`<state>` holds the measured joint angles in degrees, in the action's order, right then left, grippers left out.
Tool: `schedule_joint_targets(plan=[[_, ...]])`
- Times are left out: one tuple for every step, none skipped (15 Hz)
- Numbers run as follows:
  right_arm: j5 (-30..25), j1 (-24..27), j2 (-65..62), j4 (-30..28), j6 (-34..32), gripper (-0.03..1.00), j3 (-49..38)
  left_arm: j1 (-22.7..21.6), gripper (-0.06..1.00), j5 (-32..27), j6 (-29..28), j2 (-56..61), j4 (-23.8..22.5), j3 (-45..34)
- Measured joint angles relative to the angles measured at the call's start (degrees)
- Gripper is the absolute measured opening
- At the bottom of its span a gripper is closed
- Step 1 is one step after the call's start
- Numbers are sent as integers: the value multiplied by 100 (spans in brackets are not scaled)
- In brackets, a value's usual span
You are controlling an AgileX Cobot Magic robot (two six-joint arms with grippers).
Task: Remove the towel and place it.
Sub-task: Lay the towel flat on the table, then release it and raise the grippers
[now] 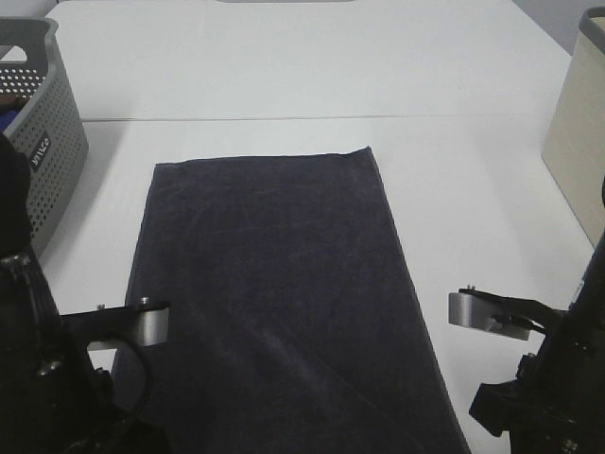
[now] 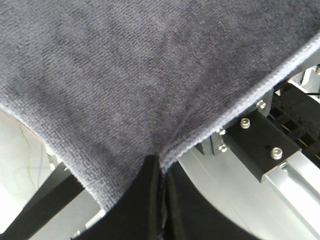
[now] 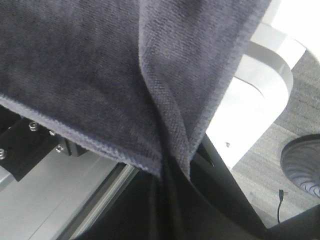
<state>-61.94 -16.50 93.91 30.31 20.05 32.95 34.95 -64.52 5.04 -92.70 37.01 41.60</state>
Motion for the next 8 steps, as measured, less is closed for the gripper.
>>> schedule_joint_targets(plan=[[17, 11, 74, -6, 6, 1, 0, 0, 0, -34, 0, -80, 40, 0], [40, 11, 120, 0, 23, 1, 0, 0, 0, -46, 0, -178, 57, 6], [69, 11, 126, 11, 23, 1, 0, 0, 0, -57, 0, -327, 80, 6], [80, 11, 126, 40, 29, 1, 0, 0, 0, -57, 0, -476, 80, 6], [80, 11, 126, 149, 86, 1, 0, 0, 0, -57, -69, -590, 23, 6], [74, 11, 126, 286, 172, 1, 0, 0, 0, -57, -160, -636, -120, 6], [46, 11, 126, 424, 286, 1, 0, 0, 0, -63, -252, -636, -246, 6], [6, 11, 126, 516, 372, 1, 0, 0, 0, -63, -332, -636, -344, 6]])
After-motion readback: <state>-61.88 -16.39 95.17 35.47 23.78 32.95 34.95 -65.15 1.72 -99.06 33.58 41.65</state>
